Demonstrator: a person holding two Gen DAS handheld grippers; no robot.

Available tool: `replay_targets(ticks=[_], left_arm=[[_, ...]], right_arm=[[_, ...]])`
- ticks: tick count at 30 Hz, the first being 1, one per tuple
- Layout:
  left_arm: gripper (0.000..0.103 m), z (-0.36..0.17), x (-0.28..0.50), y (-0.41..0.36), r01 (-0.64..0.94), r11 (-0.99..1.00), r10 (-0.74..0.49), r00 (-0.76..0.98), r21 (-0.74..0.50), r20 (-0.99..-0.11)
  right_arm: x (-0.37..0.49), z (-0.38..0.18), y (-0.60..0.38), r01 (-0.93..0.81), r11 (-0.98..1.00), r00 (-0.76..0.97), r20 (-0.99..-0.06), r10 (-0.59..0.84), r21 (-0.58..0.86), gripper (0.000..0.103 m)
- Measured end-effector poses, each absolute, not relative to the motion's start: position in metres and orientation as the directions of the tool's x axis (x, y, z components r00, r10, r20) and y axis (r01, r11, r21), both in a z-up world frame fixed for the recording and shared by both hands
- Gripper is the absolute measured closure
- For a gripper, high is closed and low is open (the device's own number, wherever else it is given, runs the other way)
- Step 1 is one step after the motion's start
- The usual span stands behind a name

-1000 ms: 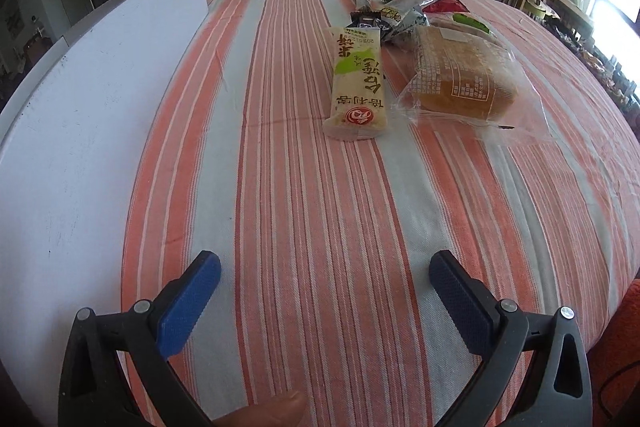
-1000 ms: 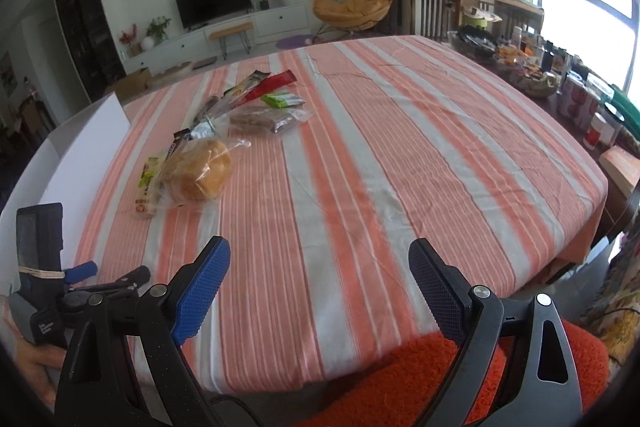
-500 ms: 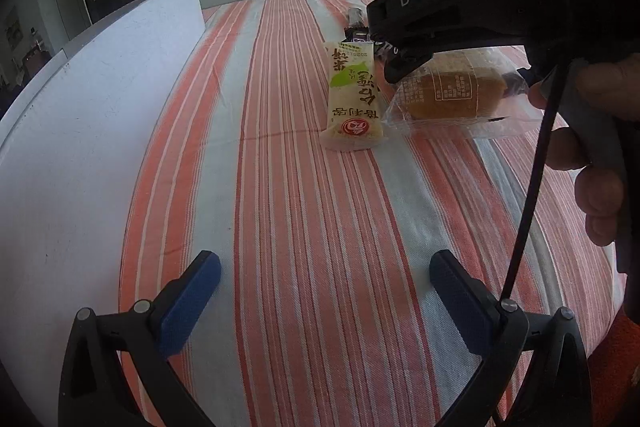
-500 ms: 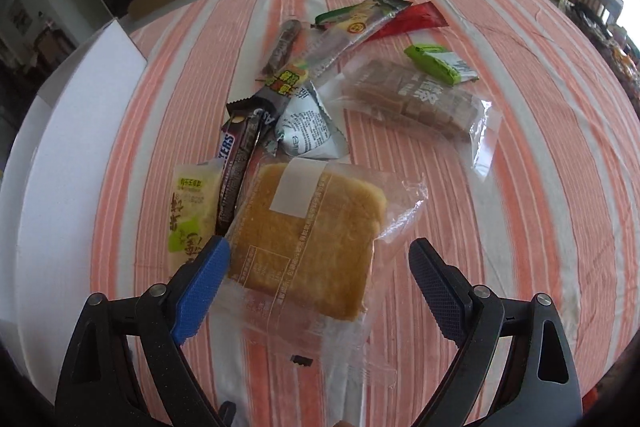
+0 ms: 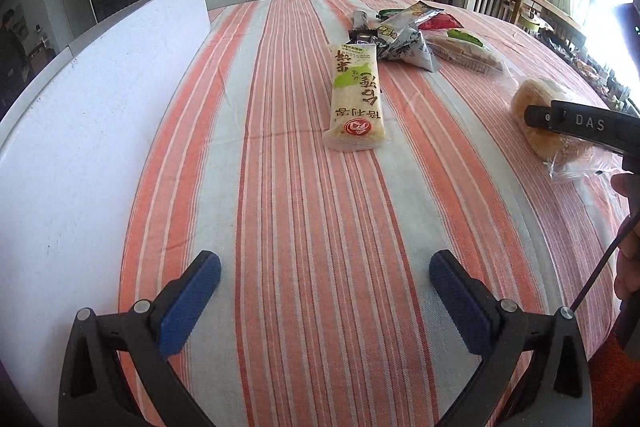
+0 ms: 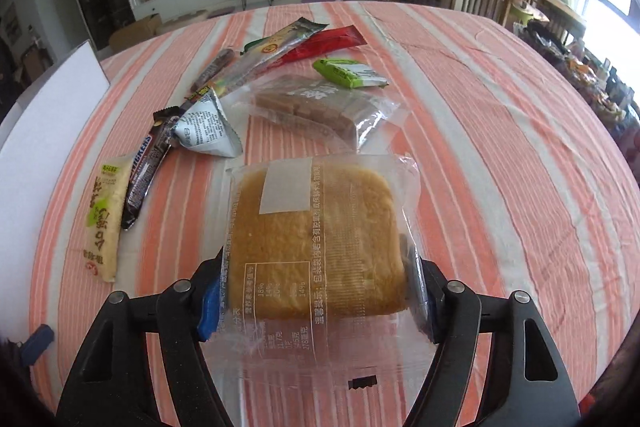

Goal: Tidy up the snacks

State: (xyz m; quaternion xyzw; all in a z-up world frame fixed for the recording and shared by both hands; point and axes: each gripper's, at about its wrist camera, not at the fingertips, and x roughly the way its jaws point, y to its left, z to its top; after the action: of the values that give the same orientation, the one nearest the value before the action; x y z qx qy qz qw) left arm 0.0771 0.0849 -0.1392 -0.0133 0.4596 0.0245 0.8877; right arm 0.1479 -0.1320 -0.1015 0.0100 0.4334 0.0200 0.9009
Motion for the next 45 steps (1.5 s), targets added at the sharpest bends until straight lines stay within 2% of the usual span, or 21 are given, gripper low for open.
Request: replay_targets(ticks=[5, 8, 11, 13, 16, 17, 18, 19, 23, 28, 29, 30, 31, 32, 33, 34, 36, 38, 45], left_arm=[[0.000, -0.136, 0.091, 0.084, -0.036, 0.999, -0.002, 0.502, -0.024, -0.865], [0.000, -0.124, 0.105, 0.084, -0.023, 0.997, -0.046, 0.512, -0.067, -0.858], [0.001, -0.116, 0.127, 0.078, -0.014, 0.999, -0.030, 0.548, -0.045, -0.836], [0.011, -0.116, 0.149, 0.076, -0.006, 0.999, -0.024, 0.549, -0.033, -0.835], [0.035, -0.124, 0.172, 0.072, 0.010, 1.000, -0.029, 0.525, -0.027, -0.851], [0.054, -0.127, 0.176, 0.072, 0.017, 1.000, -0.029, 0.521, -0.023, -0.853], [0.069, -0.127, 0.177, 0.071, 0.026, 1.000, -0.024, 0.534, -0.012, -0.845], [0.075, -0.127, 0.176, 0.069, 0.037, 0.999, -0.017, 0.538, 0.003, -0.843], [0.075, -0.124, 0.152, 0.062, 0.093, 0.995, -0.078, 0.519, -0.034, -0.852], [0.074, -0.125, 0.098, 0.039, 0.204, 0.972, -0.196, 0.453, -0.113, -0.870], [0.069, -0.124, 0.093, 0.034, 0.204, 0.975, -0.176, 0.470, -0.088, -0.865], [0.055, -0.125, 0.092, 0.030, 0.202, 0.977, -0.156, 0.477, -0.065, -0.865], [0.047, -0.125, 0.092, 0.027, 0.199, 0.979, -0.143, 0.487, -0.050, -0.862], [0.030, -0.127, 0.093, 0.026, 0.179, 0.983, -0.118, 0.489, -0.033, -0.864], [0.023, -0.129, 0.096, 0.027, 0.151, 0.988, -0.091, 0.488, -0.019, -0.868], [0.021, -0.131, 0.097, 0.027, 0.136, 0.991, -0.071, 0.500, -0.003, -0.863], [0.009, -0.135, 0.099, 0.030, 0.119, 0.993, -0.053, 0.503, 0.008, -0.863], [0.001, -0.138, 0.103, 0.035, 0.103, 0.995, -0.047, 0.500, 0.005, -0.865], [0.000, -0.140, 0.100, 0.038, 0.105, 0.994, -0.049, 0.518, 0.007, -0.854]], right_arm=[[0.138, -0.110, -0.170, 0.060, 0.998, 0.690, -0.723, -0.036, 0.008, 0.024], [0.146, -0.113, -0.173, 0.075, 0.997, 0.678, -0.735, -0.024, 0.036, 0.023], [0.155, -0.117, -0.171, 0.077, 0.996, 0.660, -0.751, -0.023, 0.037, 0.022], [0.155, -0.118, -0.174, 0.077, 0.996, 0.659, -0.752, -0.013, 0.050, 0.022], [0.153, -0.120, -0.176, 0.077, 0.996, 0.661, -0.751, -0.010, 0.053, 0.021], [0.153, -0.119, -0.176, 0.077, 0.996, 0.661, -0.750, -0.010, 0.055, 0.021], [0.153, -0.119, -0.176, 0.077, 0.995, 0.661, -0.750, -0.009, 0.056, 0.021], [0.152, -0.120, -0.177, 0.076, 0.995, 0.662, -0.750, -0.008, 0.057, 0.021], [0.153, -0.119, -0.176, 0.076, 0.996, 0.661, -0.750, -0.008, 0.056, 0.021], [0.153, -0.119, -0.176, 0.077, 0.995, 0.661, -0.750, -0.009, 0.056, 0.021], [0.152, -0.119, -0.176, 0.077, 0.996, 0.661, -0.750, -0.010, 0.055, 0.021], [0.152, -0.119, -0.177, 0.076, 0.996, 0.661, -0.750, -0.009, 0.055, 0.021], [0.152, -0.119, -0.177, 0.076, 0.996, 0.661, -0.751, -0.009, 0.055, 0.021], [0.152, -0.119, -0.177, 0.076, 0.995, 0.661, -0.750, -0.007, 0.058, 0.021], [0.152, -0.119, -0.177, 0.075, 0.995, 0.661, -0.750, -0.004, 0.061, 0.021], [0.152, -0.119, -0.177, 0.073, 0.995, 0.661, -0.750, 0.000, 0.065, 0.020], [0.152, -0.119, -0.177, 0.072, 0.995, 0.661, -0.751, 0.001, 0.065, 0.020], [0.152, -0.119, -0.177, 0.072, 0.995, 0.660, -0.751, 0.000, 0.063, 0.020], [0.153, -0.119, -0.177, 0.072, 0.996, 0.659, -0.752, -0.002, 0.061, 0.019]])
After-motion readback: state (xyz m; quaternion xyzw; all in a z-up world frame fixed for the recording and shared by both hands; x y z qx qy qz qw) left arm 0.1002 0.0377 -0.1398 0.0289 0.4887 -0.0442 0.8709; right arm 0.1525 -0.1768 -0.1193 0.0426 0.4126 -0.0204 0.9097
